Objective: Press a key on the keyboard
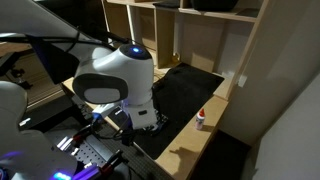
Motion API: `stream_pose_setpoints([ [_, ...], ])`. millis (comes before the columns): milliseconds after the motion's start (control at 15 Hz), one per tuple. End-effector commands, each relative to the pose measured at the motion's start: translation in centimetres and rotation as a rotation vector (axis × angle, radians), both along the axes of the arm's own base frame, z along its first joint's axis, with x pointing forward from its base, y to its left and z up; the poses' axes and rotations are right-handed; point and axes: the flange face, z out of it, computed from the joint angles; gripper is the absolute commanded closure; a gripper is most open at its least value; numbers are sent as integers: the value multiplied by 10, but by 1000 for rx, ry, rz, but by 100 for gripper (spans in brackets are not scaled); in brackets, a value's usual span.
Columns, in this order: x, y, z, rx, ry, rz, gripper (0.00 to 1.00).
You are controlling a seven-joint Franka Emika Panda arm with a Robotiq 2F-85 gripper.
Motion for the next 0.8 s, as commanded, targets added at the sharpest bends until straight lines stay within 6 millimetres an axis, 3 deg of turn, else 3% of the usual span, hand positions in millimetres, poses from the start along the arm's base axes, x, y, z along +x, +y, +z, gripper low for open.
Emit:
stream_pose_setpoints([
  [0, 20, 11, -53, -19, 31, -22, 0],
  [133, 20, 16, -75, -18, 72, -44, 0],
  [200, 19, 13, -53, -14, 42, -26, 0],
  [333, 21, 16, -64, -7, 64, -24, 0],
  [533, 22, 12, -56, -15, 45, -32, 0],
  [733, 37, 30, -86, -30, 45, -51, 0],
])
